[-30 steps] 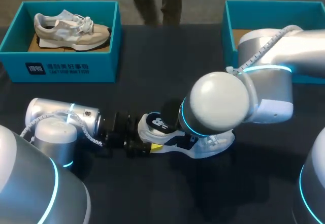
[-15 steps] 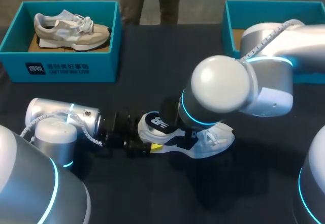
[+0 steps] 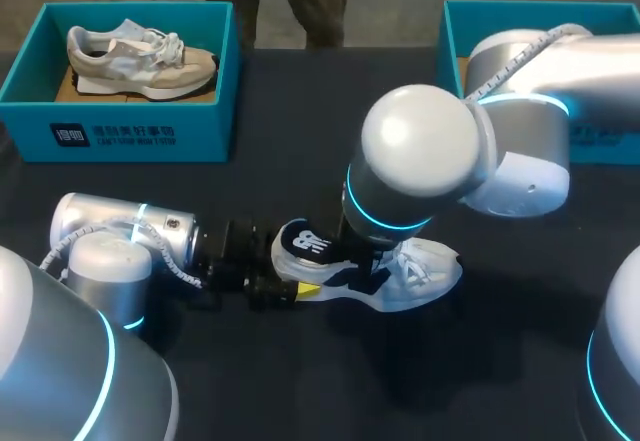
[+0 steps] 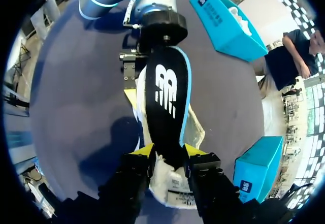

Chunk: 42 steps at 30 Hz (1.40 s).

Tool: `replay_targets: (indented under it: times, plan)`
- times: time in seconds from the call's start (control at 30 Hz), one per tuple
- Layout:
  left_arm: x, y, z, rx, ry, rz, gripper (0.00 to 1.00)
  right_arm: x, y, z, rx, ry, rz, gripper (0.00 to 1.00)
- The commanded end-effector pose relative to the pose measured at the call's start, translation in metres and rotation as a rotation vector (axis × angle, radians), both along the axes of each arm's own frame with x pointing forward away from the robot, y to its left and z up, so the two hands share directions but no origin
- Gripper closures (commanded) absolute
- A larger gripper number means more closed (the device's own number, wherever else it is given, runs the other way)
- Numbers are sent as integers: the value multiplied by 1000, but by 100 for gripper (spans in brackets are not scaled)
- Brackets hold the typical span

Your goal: Take the shoe out of the shoebox, open the shoe tongue, remove and reinsert the insole, then place the shoe into the shoebox

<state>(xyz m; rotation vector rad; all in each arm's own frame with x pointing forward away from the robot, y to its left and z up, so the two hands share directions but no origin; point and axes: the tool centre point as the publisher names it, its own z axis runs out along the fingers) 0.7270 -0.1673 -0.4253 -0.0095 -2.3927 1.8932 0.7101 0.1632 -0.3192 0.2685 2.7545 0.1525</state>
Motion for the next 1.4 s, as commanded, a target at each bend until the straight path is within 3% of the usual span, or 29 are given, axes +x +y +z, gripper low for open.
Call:
replay_targets:
  times: [0.03, 0.27, 0.4, 0.67, 0.8, 0.93, 1.07, 1.13, 1.4]
  plan:
    - [1, -1, -1, 0, 0, 2, 100, -5, 1, 21, -9, -5, 2, 71]
    - [1, -1, -1, 0, 0, 2, 100, -2, 4, 39, 33, -3, 36, 67]
    - [1, -1, -1, 0, 0, 2, 100, 3, 7, 46, 67, 1, 68, 73]
    - [1, -1, -1, 0, 0, 2, 100, 18, 18, 51, 133, 81, 125, 68]
    - [1, -1, -1, 0, 0, 2, 100, 20, 22, 52, 149, 134, 144, 80]
    - [1, -1, -1, 0, 0, 2, 100, 20, 25, 53, 201, 184, 170, 99]
    - [1, -1, -1, 0, 0, 2, 100, 19, 34, 61, 244, 247, 215, 100]
    - [1, -1, -1, 0, 0, 2, 100, 17, 44, 69, 119, 330, 223, 100]
    - [1, -1, -1, 0, 0, 2, 100, 17, 44, 69, 119, 330, 223, 100]
